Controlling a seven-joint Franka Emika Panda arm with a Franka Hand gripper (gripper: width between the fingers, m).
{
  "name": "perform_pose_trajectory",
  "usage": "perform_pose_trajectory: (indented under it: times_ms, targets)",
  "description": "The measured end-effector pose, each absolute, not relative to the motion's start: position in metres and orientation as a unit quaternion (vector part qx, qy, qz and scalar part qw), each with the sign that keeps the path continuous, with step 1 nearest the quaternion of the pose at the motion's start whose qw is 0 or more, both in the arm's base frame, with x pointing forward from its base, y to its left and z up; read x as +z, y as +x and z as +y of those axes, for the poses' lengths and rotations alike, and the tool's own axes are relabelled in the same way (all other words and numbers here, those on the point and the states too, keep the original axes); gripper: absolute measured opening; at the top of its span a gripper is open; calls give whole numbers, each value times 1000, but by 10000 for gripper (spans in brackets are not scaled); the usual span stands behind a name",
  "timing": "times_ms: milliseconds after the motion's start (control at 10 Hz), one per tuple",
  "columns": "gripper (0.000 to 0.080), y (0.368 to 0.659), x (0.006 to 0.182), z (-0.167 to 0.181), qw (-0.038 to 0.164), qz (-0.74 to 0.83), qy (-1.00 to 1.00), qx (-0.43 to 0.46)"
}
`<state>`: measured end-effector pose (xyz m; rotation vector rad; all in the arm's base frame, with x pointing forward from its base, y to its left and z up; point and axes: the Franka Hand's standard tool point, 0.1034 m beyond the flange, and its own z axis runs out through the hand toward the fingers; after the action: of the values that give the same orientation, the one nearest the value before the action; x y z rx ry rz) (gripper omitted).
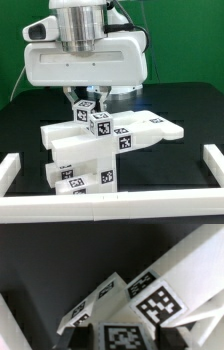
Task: Assemble chair
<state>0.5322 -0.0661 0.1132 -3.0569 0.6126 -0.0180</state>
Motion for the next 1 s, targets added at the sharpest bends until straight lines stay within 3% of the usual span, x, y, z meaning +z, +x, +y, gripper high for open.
perform_pose_trajectory:
  times_ms: [400, 600, 800, 1000]
  targets:
    - [288, 534, 112, -70, 16, 408, -913, -16]
    - [288, 537, 112, -75, 36, 485, -873, -33]
    - [288, 537, 112, -75, 36, 478, -877, -34]
    - [525, 538, 115, -77, 24, 354, -935, -30]
